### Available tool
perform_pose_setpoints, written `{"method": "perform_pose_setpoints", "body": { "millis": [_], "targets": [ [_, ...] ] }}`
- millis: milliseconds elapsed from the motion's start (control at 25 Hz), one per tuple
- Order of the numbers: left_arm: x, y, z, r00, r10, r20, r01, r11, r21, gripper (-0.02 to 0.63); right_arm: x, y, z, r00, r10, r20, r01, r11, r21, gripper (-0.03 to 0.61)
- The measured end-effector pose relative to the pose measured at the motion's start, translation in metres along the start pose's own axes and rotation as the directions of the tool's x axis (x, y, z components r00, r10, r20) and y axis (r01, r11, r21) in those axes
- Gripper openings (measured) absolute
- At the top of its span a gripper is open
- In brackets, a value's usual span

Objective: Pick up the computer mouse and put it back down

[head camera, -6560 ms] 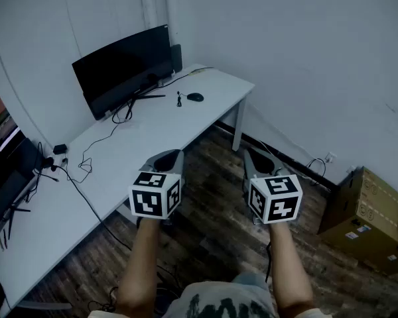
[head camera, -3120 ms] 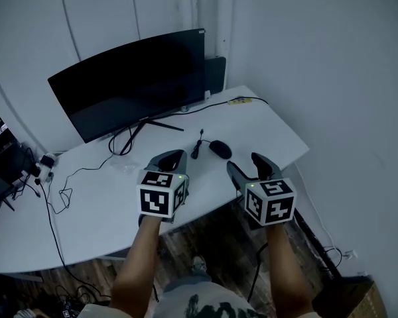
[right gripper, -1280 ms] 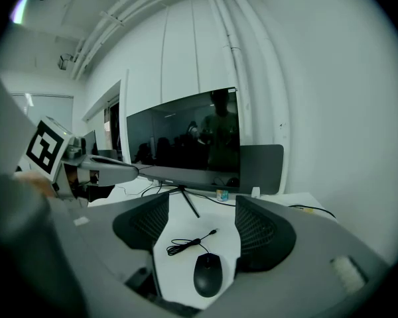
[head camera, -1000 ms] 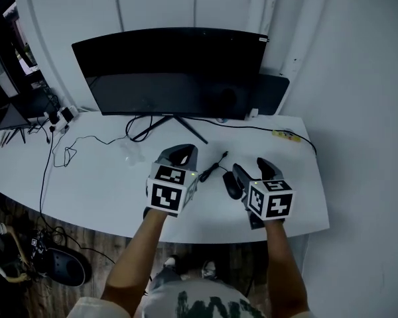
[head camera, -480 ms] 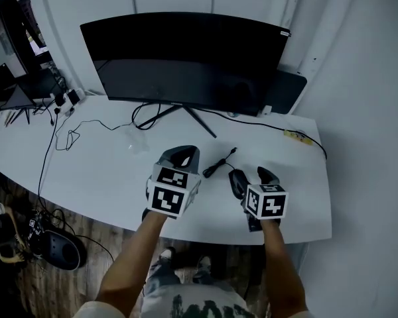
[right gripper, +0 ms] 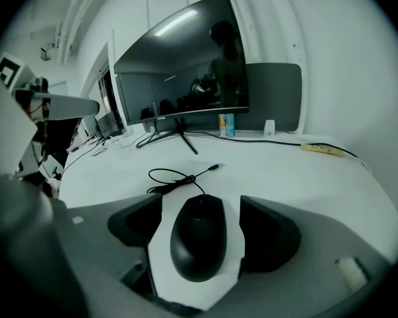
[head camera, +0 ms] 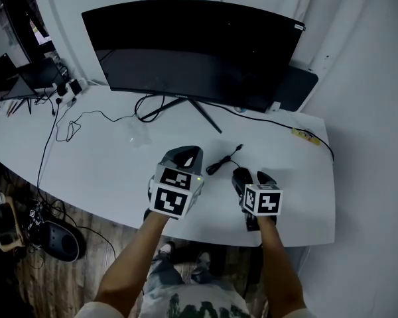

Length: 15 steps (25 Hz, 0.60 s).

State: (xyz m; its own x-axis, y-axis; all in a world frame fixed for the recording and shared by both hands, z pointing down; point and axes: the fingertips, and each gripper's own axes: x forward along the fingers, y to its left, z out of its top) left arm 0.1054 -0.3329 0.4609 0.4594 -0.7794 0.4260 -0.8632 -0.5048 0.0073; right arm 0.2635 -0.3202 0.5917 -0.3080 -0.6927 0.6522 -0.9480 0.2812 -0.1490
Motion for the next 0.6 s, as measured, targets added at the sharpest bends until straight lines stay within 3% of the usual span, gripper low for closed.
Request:
{"method": "perform_pose_setpoints", "body": {
  "millis": [600],
  "targets": [
    [0.011, 0.011, -0.004, 1.0, -0.003, -0.014, 0.003, 1.0, -0.002, 0.003, 0.034, -0.005, -0.033, 0.991, -0.04, -0.128, 0.038, 0.999, -0.016, 0.38]
  ]
}}
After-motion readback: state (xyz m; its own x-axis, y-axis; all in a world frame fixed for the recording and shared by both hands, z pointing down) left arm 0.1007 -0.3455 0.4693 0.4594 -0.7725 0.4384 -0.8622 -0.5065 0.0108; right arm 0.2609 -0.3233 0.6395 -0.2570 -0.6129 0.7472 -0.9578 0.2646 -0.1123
